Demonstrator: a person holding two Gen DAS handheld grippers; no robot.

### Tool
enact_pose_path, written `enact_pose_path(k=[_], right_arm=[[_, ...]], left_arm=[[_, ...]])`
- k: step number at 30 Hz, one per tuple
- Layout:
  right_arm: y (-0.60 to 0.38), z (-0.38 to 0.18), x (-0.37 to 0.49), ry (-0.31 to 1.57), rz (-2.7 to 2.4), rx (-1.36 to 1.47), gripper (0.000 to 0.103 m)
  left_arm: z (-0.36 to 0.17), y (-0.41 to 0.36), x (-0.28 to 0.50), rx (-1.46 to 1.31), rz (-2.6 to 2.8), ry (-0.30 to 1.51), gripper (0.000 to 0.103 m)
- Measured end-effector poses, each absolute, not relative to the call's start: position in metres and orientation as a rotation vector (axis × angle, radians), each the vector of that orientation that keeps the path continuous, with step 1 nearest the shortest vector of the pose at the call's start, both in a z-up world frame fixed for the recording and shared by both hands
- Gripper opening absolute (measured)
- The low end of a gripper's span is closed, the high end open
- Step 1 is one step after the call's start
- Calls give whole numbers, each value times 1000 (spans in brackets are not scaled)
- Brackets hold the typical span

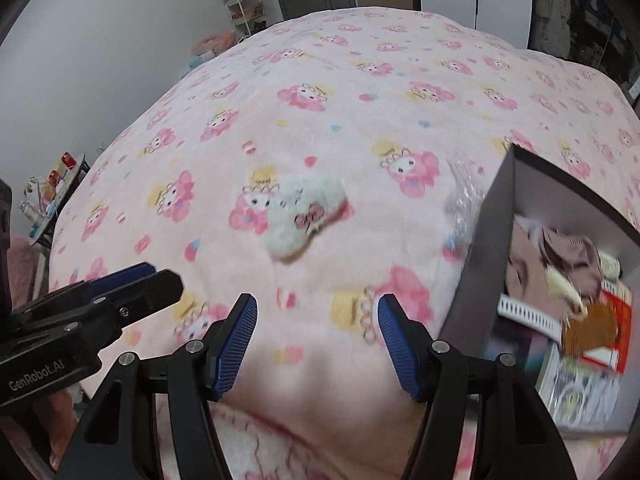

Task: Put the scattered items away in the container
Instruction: 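Move the left gripper to the white plush toy on the bedspread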

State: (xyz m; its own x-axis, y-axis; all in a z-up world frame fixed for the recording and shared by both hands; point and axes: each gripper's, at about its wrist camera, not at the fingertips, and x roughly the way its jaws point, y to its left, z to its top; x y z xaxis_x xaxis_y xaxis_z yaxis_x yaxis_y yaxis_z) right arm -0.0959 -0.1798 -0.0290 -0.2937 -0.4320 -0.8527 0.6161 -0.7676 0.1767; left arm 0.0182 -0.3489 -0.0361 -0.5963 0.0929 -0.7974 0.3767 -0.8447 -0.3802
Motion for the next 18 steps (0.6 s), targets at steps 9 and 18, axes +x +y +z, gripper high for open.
enact_pose_path(k=[9,18], right_arm=[[-210,-61,-186,154,-2103,1360,60],[-248,-102,-232,59,-2050,1455,60]], left_arm=[[-92,-409,-29,1272,-2448,1077,39],[-137,-381,-79,1597,-2512,1005,39]])
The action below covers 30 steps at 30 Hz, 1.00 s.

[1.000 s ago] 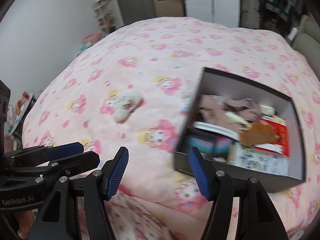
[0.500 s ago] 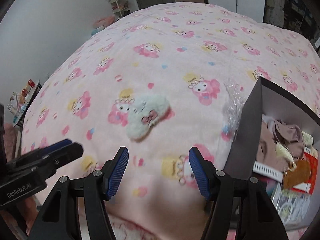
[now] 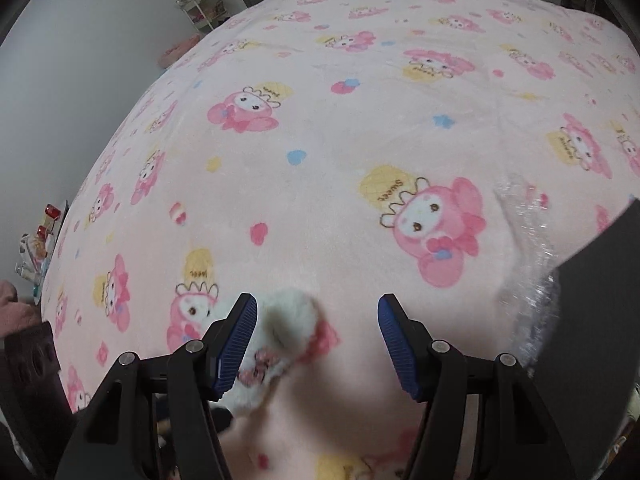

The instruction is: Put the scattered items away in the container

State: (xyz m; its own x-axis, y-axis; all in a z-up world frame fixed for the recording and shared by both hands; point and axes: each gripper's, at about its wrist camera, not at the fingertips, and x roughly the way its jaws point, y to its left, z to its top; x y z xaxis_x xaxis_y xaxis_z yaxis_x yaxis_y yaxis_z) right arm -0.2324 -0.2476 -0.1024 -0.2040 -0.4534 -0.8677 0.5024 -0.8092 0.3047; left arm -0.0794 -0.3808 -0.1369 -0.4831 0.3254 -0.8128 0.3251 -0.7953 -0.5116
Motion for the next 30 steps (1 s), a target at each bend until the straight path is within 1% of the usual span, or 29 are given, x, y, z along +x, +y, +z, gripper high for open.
enact_pose_path(k=[4,6,10,14,15,18,21,23,25,26,30], right_arm=[[-261,-120,-238,74,-2015,1503,60],[-263,-129,-239,56,-1992,1532,60],[-258,-134,-239,-43,-1927,1548,59],[-257,-130,-224,-86,-1809,1559,52],[-259,-129,-216,-85,-1769,1563,50],[-262,-121,-188,-53,-1712,1543,49],[-260,-107,-181,-47,-1764,1489,49],[-258,-100,-189,-49,-1861,1458,49],[-259,-99,-207,-34,-1943,1452,50],[-261,-101,-214,-28,-1956,1465,50],[-267,-120,-234,-74,-1939,1528,50]], left_arm=[[-145,-378,-85,-1617,2518,-993,39],[-146,-380,-86,-1616,2513,-1017,29],[-143,-385,-79,-1582,2517,-1065,25],[-135,-390,-69,-1537,2517,-1120,21],[-132,-390,-67,-1516,2516,-1135,21],[-123,-392,-59,-1486,2525,-1159,21],[-125,-396,-51,-1489,2512,-1186,21],[-135,-398,-54,-1527,2471,-1202,27],[-144,-397,-59,-1552,2443,-1190,35],[-148,-394,-65,-1555,2414,-1175,37],[-155,-390,-81,-1564,2402,-1144,38]])
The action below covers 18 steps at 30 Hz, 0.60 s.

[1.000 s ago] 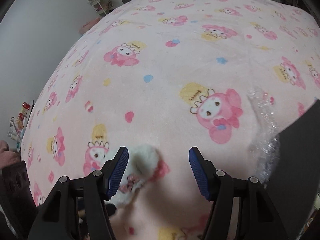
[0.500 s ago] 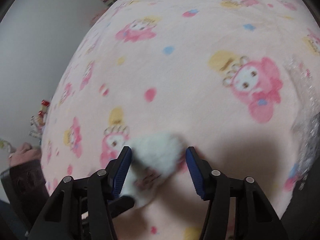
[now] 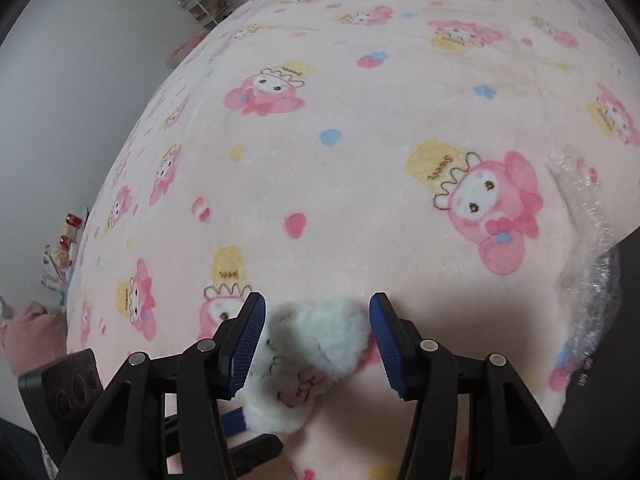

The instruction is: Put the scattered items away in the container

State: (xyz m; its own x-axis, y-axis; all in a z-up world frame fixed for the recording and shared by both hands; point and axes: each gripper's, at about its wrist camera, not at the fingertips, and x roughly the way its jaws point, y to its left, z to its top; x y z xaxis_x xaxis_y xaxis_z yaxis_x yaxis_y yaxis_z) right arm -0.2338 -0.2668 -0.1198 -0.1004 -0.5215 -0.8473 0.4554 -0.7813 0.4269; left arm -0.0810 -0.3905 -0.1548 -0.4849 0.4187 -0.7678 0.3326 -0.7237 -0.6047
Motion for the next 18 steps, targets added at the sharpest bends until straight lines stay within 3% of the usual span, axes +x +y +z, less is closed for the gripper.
enact_pose_path(k=[6,8,10,11,12,18], right_arm=[[-273,-143,-240,-141,-1915,1559,50],[-272,-147,-241,-182,-1891,1561,50],[-270,-149,-237,-223,-1832,1567,48],[-270,-149,-235,-249,-1793,1572,40],[-267,-149,-230,-295,-1748,1588,39],[-248,-122,-191,-355,-1717,1552,39]], left_arm=[[-161,-394,-85,-1539,2399,-1175,36],[-162,-397,-86,-1522,2394,-1192,30],[-162,-399,-84,-1508,2378,-1203,26],[-162,-398,-85,-1504,2367,-1204,25],[-162,-397,-86,-1513,2358,-1198,25],[-138,-387,-59,-1479,2345,-1158,24]])
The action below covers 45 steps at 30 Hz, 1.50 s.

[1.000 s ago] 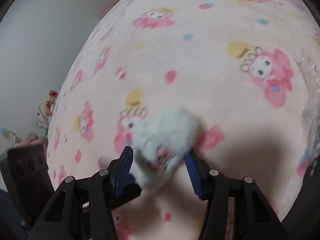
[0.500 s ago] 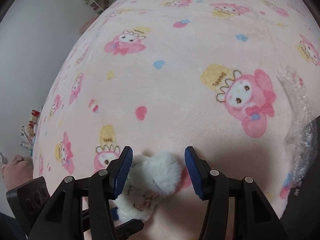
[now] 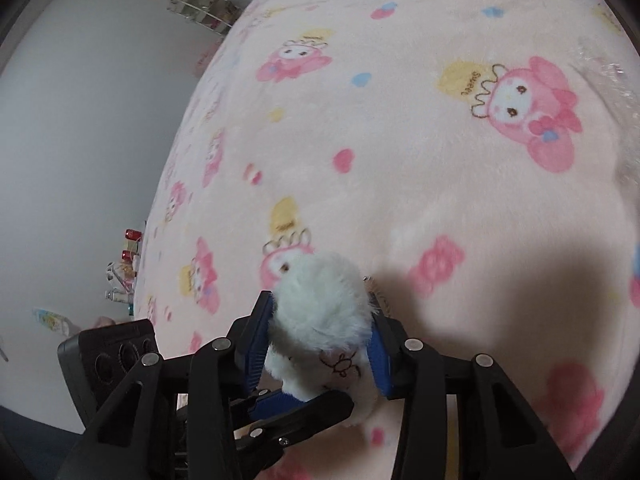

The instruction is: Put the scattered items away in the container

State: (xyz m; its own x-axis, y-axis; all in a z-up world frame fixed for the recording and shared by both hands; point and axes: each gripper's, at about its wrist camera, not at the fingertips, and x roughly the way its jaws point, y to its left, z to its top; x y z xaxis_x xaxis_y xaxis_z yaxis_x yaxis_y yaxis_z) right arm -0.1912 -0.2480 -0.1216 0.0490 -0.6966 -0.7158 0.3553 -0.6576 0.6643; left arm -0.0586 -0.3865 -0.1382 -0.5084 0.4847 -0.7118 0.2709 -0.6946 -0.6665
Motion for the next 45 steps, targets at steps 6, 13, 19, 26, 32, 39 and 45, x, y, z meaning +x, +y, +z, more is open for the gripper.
enact_pose_path(k=[6,13,19,26,32,39,45], right_arm=[[-214,-106,-156,-412,-1725,1590,39],[-179,-122,-123,-320,-1825,1675,39],[-176,-96,-121,-135,-1973,1538,39],[-185,-79,-162,-56,-2123,1414,39],[-195,-112,-184,-116,-2048,1533,39],[-195,-134,-180,-104,-2056,1587,43],[-206,-137,-188,-79,-2037,1567,45]], left_arm=[[-120,-386,-15,-1468,2368,-1154,24],[-125,-415,20,-1490,2447,-1257,21],[-132,-415,26,-1591,2551,-1252,24],[-117,-413,15,-1385,2488,-1298,25],[-140,-398,-38,-1480,2411,-1191,25],[-164,-388,-27,-1696,2227,-1145,35],[-159,-389,-26,-1501,2164,-1264,52]])
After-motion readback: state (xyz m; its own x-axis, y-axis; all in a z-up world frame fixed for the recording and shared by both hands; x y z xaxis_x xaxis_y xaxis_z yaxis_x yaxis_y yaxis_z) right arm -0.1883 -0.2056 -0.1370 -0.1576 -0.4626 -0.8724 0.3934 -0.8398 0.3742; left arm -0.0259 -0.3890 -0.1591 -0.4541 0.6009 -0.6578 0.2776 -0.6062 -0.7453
